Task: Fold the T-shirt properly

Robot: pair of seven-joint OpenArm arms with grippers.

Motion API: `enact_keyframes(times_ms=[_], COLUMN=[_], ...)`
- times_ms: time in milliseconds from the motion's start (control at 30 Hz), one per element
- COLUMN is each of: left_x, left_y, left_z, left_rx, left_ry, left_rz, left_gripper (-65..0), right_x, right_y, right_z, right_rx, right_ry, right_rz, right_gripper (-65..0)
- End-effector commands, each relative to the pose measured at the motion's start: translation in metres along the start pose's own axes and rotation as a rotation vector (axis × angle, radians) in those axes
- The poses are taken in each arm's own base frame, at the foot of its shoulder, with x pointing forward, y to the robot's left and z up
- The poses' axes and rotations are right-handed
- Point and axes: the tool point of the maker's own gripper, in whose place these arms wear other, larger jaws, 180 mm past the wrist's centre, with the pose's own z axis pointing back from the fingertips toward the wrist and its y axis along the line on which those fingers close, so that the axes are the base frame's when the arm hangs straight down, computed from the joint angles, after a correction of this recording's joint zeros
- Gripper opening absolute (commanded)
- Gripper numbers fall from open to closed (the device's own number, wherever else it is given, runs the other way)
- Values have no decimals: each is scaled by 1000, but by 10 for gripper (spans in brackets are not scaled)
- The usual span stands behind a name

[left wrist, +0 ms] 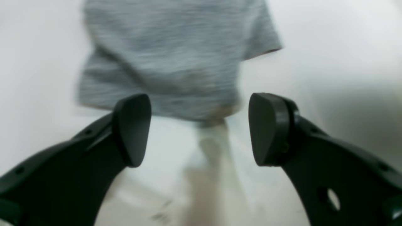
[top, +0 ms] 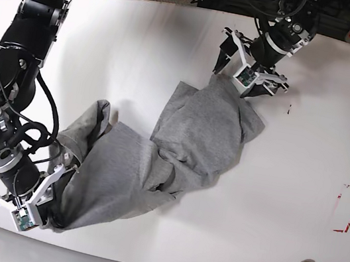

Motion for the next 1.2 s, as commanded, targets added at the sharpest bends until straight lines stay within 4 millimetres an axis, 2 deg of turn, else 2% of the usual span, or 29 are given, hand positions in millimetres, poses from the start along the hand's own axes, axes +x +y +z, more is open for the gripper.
enact_keyframes(times_ms=[0,133,400,567,600,700,767,867,900,1033,1167], left_x=[10,2,5,3,-2,-11,-13,-15,-15,-12,7], left_y=[3,6,21,18,18,14,12,15,15,20,58], left_z=[-8,-20,-44,-56,-59,-69,-75,-76,-76,-75,-65], left_rx=[0,-3,12,-11,-16,-37,-47,-42,-42,-31,68], left_ry=[-38,-12,-8,6,21,51,60,67,67,59,10], left_rz=[-8,-11,-11,-24,-24,-31,-38,-36,-36,-41,-21], left_gripper=[-197,-197,-201,-208,-222,-338,-486,-626,-646,-647,-647], right_x=[23,21,19,18,18,18,18,18,18,20,26], right_y=[-6,-5,-6,-6,-6,-7,-7,-8,-8,-11,-26], right_z=[4,4,4,4,4,4,4,4,4,5,12], right_rx=[-14,-11,-15,-15,-15,-16,-16,-19,-19,-28,-67], right_ry=[-65,-59,-56,-55,-55,-55,-54,-55,-55,-58,-73], right_rz=[25,23,17,16,16,15,13,13,13,14,13], right_gripper=[-650,-650,-650,-650,-650,-650,-650,-650,-650,-650,-650])
